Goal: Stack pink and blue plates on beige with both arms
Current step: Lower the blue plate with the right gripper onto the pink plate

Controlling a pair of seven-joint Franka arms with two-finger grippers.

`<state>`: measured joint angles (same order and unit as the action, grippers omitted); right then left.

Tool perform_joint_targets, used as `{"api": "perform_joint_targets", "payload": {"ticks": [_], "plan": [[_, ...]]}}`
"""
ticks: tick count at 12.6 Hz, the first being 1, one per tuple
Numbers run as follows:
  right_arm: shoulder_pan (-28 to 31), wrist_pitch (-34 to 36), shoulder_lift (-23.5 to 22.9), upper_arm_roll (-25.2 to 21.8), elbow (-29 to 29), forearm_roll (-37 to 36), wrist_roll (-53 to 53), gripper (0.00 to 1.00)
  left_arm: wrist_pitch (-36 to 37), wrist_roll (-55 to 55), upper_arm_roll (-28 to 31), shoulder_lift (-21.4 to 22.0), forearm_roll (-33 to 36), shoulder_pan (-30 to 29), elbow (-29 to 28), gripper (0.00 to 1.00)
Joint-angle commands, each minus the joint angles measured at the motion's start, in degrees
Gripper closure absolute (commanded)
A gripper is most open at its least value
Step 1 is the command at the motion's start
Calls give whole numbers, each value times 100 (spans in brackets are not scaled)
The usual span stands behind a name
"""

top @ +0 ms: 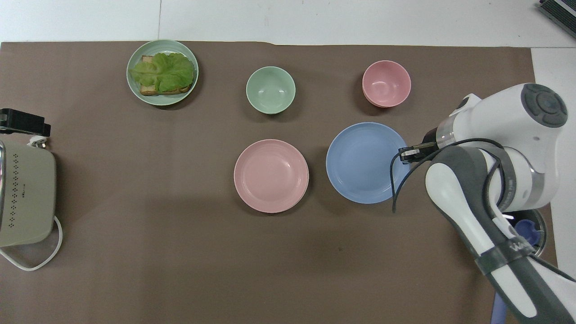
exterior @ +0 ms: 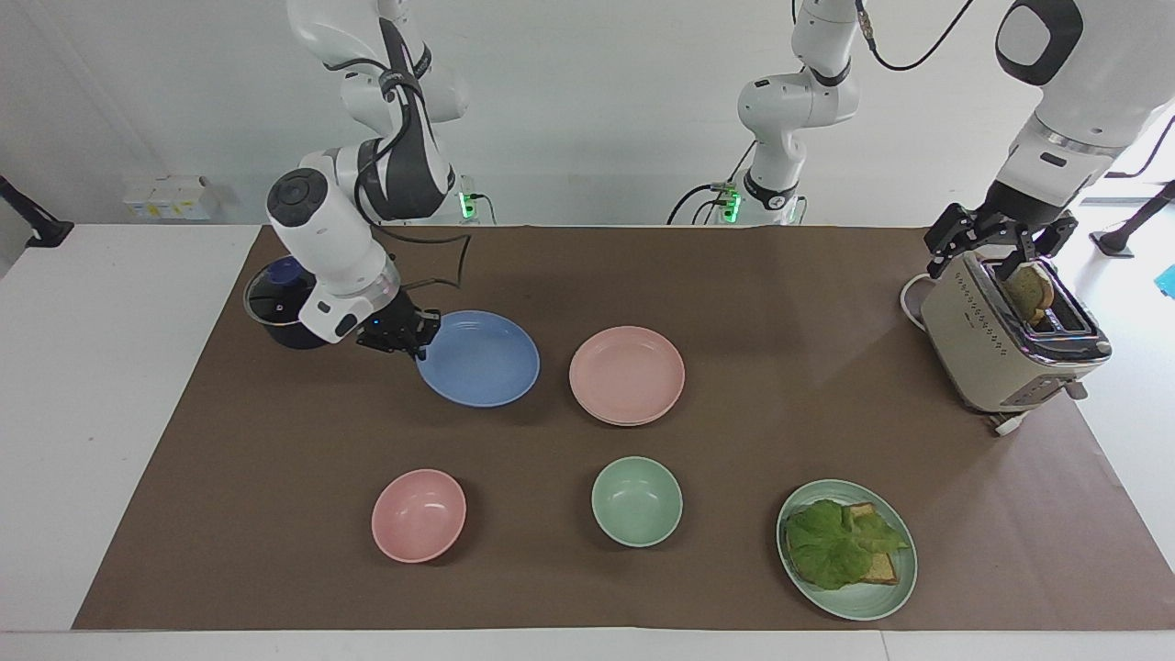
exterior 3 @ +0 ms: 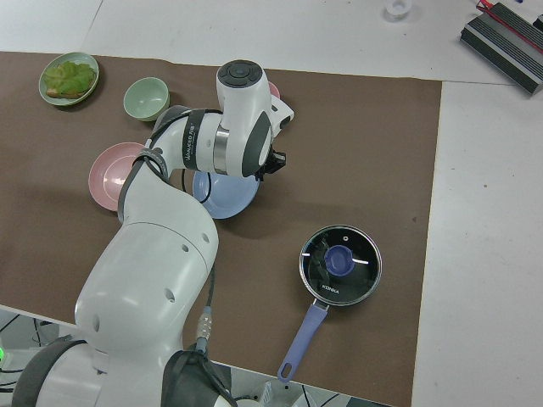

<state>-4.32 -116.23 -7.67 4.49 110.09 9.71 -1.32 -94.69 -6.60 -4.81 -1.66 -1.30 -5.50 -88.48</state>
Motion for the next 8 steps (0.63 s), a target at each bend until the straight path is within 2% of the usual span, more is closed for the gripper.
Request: {"api": "perform_joint_targets", "payload": {"ticks": [1,2,5,8], "plan": [[-453,-215,-50,61,-40,163,867,100,65,19,15,26,103,-3,-20,0],[-647,-373,-120,61,-40,198,1122,100,65,19,15,34,103,-3,-20,0],[-1017,-865,-392,61,-40,926,1484,100,65,19,15,34,103,14,-20,0],[-1483,-1349,-682,61,-40,989,2029,100,65,19,15,34,103,5,-20,0]]}}
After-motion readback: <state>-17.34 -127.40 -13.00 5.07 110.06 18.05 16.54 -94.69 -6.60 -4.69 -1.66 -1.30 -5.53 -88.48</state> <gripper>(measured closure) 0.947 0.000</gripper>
